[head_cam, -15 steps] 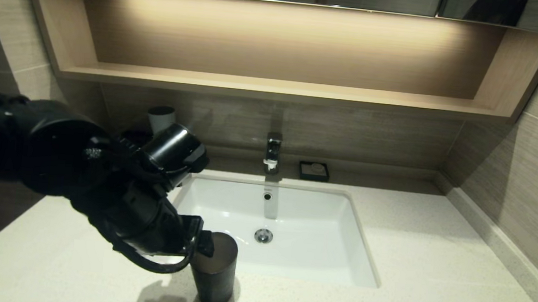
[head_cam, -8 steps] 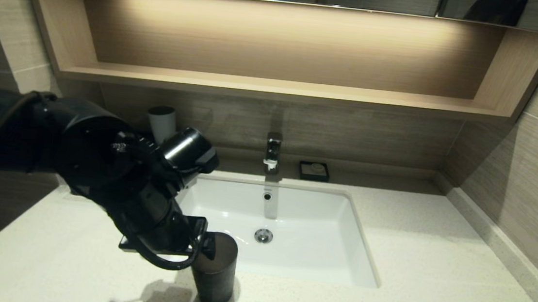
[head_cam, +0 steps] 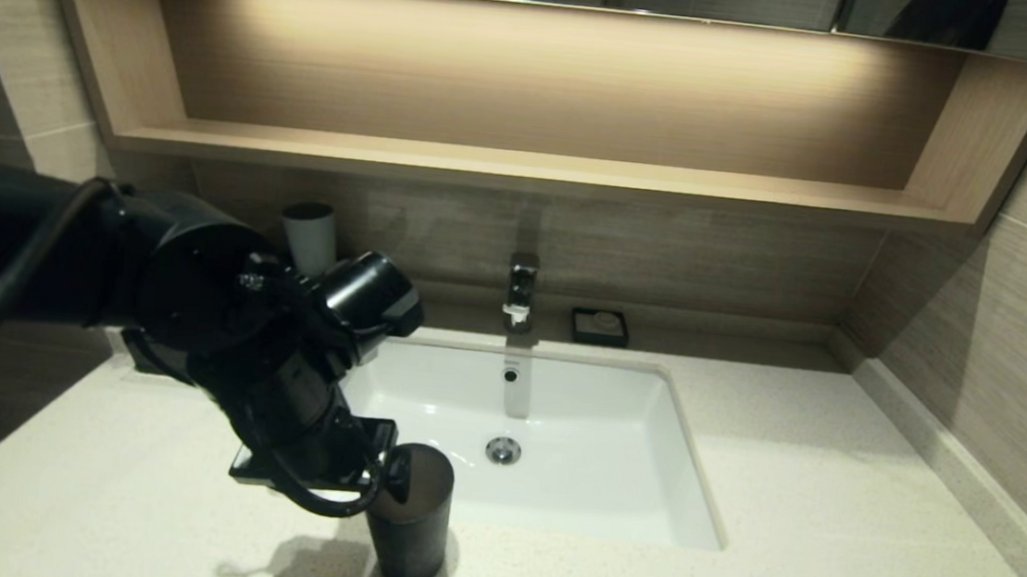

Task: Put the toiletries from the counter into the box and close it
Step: Pick up the cup

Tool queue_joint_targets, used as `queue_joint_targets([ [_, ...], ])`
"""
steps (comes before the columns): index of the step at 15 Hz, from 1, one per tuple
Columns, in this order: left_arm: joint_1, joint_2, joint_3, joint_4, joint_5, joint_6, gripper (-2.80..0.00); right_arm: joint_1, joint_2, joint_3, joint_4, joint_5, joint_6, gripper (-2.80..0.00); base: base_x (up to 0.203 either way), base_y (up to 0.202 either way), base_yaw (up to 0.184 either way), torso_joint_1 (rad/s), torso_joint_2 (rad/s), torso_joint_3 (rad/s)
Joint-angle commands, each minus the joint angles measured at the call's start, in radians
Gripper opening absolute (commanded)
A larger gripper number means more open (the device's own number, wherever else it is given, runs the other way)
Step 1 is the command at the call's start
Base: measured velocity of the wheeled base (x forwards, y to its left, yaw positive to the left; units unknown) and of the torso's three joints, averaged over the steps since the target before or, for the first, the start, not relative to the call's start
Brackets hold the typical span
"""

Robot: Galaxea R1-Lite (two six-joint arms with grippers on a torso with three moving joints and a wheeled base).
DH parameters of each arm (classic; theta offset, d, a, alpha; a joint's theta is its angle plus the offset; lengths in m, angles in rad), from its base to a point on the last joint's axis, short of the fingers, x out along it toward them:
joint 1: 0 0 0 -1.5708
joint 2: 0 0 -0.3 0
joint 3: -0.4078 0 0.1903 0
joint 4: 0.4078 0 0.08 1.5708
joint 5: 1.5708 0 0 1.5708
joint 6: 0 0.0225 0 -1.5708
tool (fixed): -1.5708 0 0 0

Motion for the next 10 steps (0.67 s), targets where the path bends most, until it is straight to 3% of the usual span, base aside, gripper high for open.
queue_joint_targets([
  [1,-0.001,0.003,0.001,0.011,0.001,-0.003,0.00,0.000,0.002,0.001,-0.001,0.000,0.001,-2.80,0.000,0.000,0.000,0.000,0.00,0.000],
  [7,-0.001,0.009,0.002,0.012,-0.002,-0.009,0.00,0.000,0.002,0.001,-0.001,0.000,0.001,-2.80,0.000,0.000,0.000,0.000,0.00,0.000],
  [8,-0.001,0.011,0.002,0.012,-0.002,-0.009,-2.80,0.000,0.002,0.001,-0.001,0.000,0.001,-2.80,0.000,0.000,0.000,0.000,0.00,0.000],
  [10,-0.001,0.014,0.004,0.014,-0.001,-0.009,-2.80,0.000,0.002,0.001,-0.001,0.000,0.001,-2.80,0.000,0.000,0.000,0.000,0.00,0.000],
])
